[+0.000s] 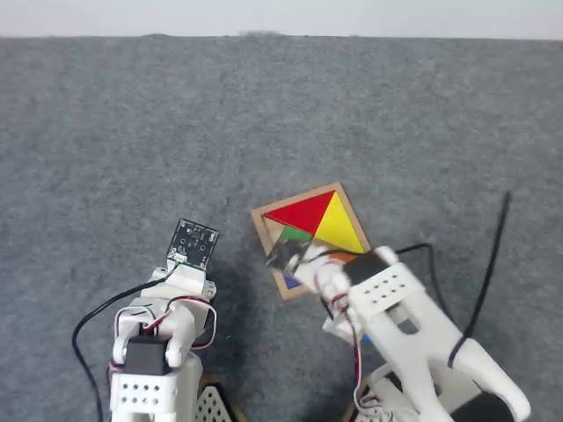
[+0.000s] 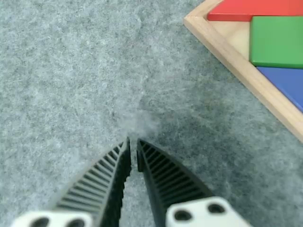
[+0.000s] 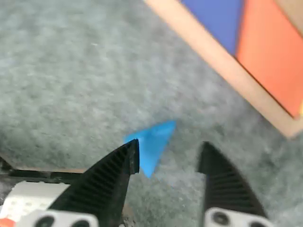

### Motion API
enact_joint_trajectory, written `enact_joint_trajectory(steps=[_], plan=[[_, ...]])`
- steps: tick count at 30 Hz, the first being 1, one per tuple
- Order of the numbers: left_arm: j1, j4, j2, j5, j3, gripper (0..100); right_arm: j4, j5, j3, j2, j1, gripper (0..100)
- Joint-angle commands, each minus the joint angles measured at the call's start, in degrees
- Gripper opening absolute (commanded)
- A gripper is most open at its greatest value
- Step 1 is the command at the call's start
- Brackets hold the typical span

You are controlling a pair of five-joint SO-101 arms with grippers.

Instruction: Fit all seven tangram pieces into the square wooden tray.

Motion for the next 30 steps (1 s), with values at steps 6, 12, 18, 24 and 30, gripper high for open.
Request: enact_joint_trajectory(steps=[6,12,18,24,30], plan=[[-0.3,0.2,-1.0,-0.4,-0.6,2,-0.2,5.5,-0.5,6.5,4.7,27.4],[-0.3,0.2,-1.0,-0.4,-0.6,2,-3.6,5.5,0.4,10.0,3.3,27.4],[-0.3,0.2,-1.0,-0.4,-0.6,2,-8.4,2.5,0.8,17.5,-4.4,27.3],[-0.3,0.2,-1.0,-0.4,-0.6,2,-7.9,0.6,-1.8,22.1,-5.8,20.2],[-0.3,0.2,-1.0,-0.4,-0.6,2,-7.9,0.5,-2.0,22.1,-5.8,7.9]])
